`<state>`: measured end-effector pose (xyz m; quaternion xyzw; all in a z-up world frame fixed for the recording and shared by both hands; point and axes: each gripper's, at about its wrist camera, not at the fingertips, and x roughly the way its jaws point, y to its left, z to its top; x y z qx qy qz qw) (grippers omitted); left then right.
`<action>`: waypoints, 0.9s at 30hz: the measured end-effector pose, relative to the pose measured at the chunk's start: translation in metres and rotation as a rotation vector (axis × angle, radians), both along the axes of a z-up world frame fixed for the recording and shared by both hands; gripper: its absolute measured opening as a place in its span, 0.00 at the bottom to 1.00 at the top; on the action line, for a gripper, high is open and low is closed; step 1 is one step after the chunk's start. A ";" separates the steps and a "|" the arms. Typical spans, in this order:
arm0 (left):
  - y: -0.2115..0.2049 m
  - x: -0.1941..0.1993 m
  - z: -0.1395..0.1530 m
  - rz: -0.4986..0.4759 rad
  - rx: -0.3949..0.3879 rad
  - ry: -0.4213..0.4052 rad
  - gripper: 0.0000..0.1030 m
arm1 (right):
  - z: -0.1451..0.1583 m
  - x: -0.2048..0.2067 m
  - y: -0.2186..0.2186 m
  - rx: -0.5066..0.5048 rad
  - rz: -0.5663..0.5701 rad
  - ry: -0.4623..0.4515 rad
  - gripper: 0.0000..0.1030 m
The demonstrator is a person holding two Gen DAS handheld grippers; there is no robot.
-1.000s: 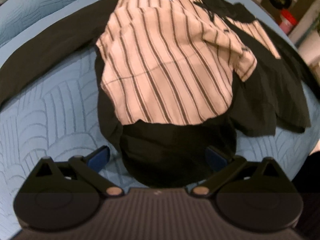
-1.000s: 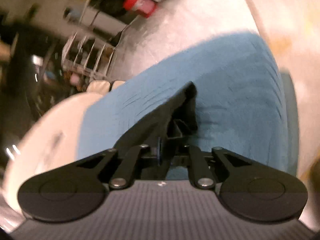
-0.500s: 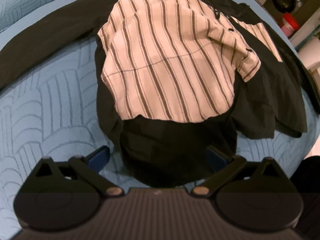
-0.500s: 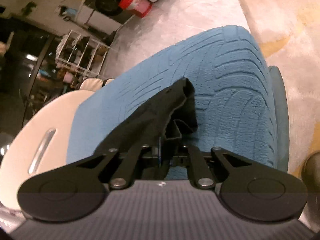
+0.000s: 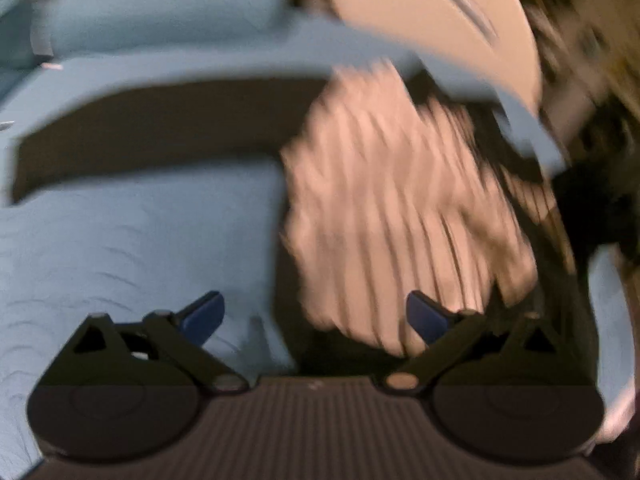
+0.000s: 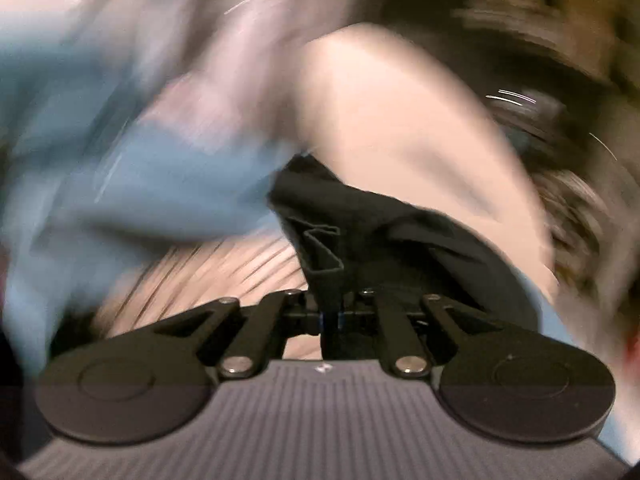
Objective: Fold clothes
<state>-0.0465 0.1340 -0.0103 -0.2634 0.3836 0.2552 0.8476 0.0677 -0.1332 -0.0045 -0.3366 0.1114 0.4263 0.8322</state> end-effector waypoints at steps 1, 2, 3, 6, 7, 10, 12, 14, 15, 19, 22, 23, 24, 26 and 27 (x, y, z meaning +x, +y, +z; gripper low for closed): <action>0.007 -0.011 0.005 0.048 0.000 -0.029 0.99 | -0.029 -0.017 0.025 -0.119 0.060 -0.022 0.09; 0.014 -0.022 0.008 0.082 0.001 -0.045 1.00 | -0.051 -0.028 0.040 -0.205 0.083 -0.007 0.10; 0.022 -0.031 0.009 0.099 0.000 -0.049 1.00 | -0.065 -0.038 0.049 -0.255 0.081 -0.014 0.10; 0.065 -0.054 -0.005 0.177 -0.062 -0.027 1.00 | -0.073 -0.053 0.049 -0.274 0.114 -0.129 0.13; 0.089 -0.064 -0.017 0.249 -0.125 -0.030 1.00 | -0.068 -0.056 0.046 -0.265 0.127 -0.109 0.22; 0.138 -0.088 -0.046 0.432 -0.314 -0.105 1.00 | -0.036 -0.036 0.021 -0.143 0.075 0.107 0.56; 0.167 -0.099 -0.070 0.531 -0.442 -0.183 1.00 | -0.014 -0.031 -0.008 -0.018 -0.027 0.277 0.59; 0.192 -0.106 -0.089 0.614 -0.527 -0.262 1.00 | -0.004 -0.032 -0.042 0.096 -0.111 0.419 0.59; 0.198 -0.104 -0.089 0.629 -0.513 -0.292 1.00 | -0.003 -0.032 -0.058 0.139 -0.143 0.465 0.59; 0.219 -0.085 -0.092 0.679 -0.472 -0.306 1.00 | -0.017 -0.028 -0.118 0.236 -0.250 0.530 0.59; 0.226 -0.071 -0.092 0.756 -0.456 -0.305 1.00 | -0.021 -0.021 -0.134 0.285 -0.310 0.578 0.59; 0.227 -0.068 -0.092 0.774 -0.457 -0.298 1.00 | -0.017 -0.018 -0.140 0.310 -0.321 0.592 0.59; 0.229 -0.061 -0.090 0.793 -0.459 -0.271 0.99 | -0.014 -0.016 -0.146 0.344 -0.332 0.607 0.59; 0.231 -0.053 -0.084 0.778 -0.432 -0.229 0.61 | -0.012 -0.010 -0.148 0.388 -0.343 0.628 0.59; 0.232 -0.049 -0.079 0.753 -0.410 -0.208 0.08 | -0.012 -0.007 -0.149 0.401 -0.351 0.635 0.59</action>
